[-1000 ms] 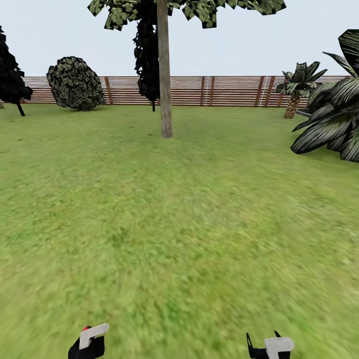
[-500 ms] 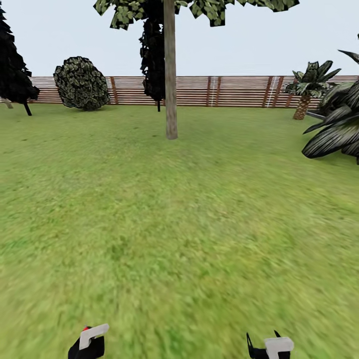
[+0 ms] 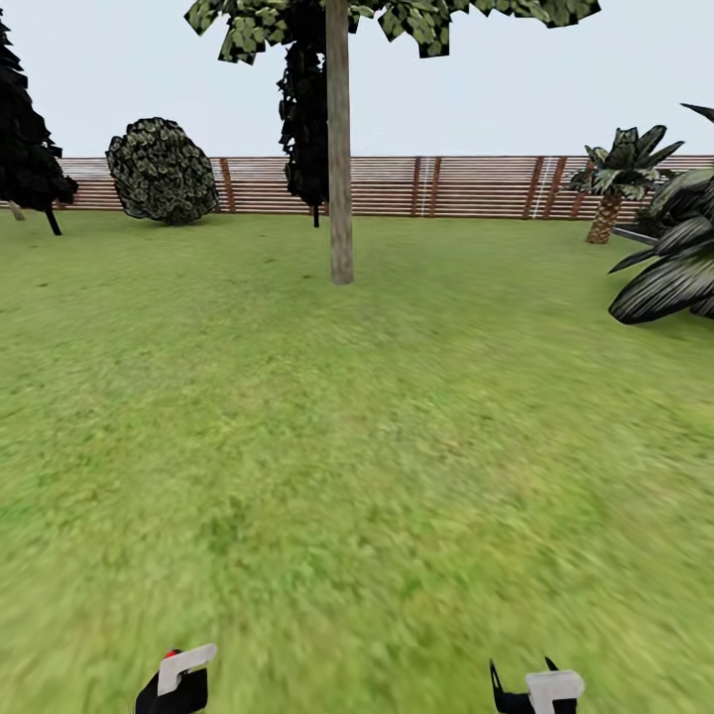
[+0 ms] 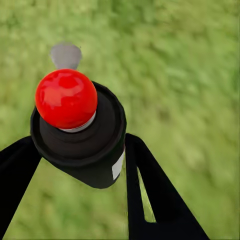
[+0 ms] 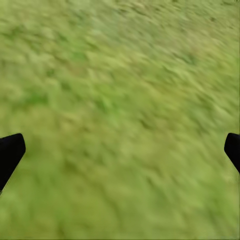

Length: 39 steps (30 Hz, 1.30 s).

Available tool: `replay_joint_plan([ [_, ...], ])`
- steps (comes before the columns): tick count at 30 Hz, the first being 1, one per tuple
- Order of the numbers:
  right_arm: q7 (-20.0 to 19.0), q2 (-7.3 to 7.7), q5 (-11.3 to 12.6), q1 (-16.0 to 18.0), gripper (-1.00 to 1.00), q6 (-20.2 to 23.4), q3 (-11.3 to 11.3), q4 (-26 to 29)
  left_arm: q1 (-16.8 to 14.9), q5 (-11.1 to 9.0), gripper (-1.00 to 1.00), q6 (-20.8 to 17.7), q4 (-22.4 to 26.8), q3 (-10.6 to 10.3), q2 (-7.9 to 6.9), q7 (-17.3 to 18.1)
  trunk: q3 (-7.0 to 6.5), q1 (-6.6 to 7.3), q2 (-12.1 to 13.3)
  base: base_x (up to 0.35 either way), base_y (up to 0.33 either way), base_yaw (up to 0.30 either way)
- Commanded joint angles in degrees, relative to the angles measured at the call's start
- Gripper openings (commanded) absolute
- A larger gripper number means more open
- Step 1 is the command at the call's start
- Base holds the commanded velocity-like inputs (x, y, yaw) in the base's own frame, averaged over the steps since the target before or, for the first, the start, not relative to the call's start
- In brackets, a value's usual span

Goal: In the garden, pick up the pesticide atomizer on the floor and spray pesticide onto both trees until each tree trunk is fully covered.

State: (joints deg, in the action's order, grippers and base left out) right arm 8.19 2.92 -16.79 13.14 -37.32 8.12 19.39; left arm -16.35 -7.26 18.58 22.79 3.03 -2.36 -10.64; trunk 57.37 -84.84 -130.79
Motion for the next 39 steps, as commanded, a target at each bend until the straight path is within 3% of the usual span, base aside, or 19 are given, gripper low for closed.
replay_joint_plan([
  [1,0.32,-0.02,-0.62,0.04,1.00,-0.14,0.23,-0.06,-0.02,-0.57,-1.00,0.23,-0.03,-0.13,-0.01,0.01,0.05,-0.02,-0.02,0.338,0.000,0.000],
  [39,0.31,-0.02,-0.69,0.04,1.00,-0.14,0.23,-0.06,-0.01,-0.57,-1.00,0.25,0.05,-0.13,-0.01,0.00,0.05,-0.02,-0.02,0.337,0.000,0.000],
])
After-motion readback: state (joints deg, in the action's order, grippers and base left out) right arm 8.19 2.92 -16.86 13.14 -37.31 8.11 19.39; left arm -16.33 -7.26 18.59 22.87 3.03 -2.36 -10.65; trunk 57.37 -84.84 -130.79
